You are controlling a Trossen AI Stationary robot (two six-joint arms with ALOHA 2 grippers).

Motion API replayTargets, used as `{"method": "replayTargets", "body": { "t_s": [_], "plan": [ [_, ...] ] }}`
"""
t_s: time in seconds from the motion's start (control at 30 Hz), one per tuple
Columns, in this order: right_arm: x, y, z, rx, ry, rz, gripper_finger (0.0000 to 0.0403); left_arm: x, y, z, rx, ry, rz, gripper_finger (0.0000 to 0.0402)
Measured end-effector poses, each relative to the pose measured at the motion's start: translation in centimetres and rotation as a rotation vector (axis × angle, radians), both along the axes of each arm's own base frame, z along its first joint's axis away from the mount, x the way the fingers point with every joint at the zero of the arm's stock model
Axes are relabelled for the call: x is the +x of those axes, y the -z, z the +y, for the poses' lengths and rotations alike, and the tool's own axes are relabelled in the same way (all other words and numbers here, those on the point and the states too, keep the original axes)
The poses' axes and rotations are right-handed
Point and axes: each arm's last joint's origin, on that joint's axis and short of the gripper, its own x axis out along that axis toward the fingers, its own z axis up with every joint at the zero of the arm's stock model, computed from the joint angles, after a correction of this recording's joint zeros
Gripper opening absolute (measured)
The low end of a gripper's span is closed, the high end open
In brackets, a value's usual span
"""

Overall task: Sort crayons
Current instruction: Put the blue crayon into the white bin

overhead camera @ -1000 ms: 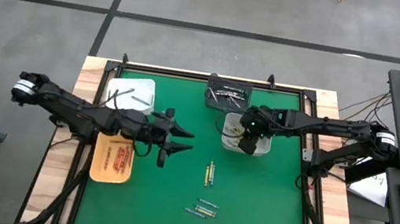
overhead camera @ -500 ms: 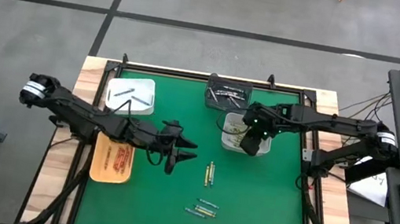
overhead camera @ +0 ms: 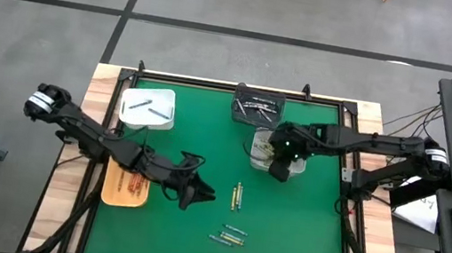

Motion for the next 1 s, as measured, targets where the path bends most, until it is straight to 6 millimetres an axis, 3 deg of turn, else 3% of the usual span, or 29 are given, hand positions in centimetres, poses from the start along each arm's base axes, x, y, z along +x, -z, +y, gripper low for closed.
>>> {"method": "replayTargets", "body": {
  "t_s": [0.17, 0.5, 0.87, 1.0],
  "plan": [
    [1.4, 1.4, 2.1, -0.034, -0.105, -0.181, 0.0089, -0.9, 0.1, -2.0, -0.139, -0.075, 0.024, 0.0154],
    [2.3, 4.5, 7.5, -0.096, -0.392, -0.415, 0.0066, -2.2, 0.0, -4.5, -0.151, -0.156, -0.001, 0.0154],
    [0.1, 6.1, 11.2, 0.065, -0.374, -0.211, 0.0054, -2.3, 0.2, -4.6, -0.055, -0.131, 0.003, 0.0154],
    [-1.5, 7.0, 11.7, 0.11, -0.335, -0.039, 0.0054, -2.4, 0.5, -4.5, 0.169, -0.07, 0.015, 0.0154]
  ]
}}
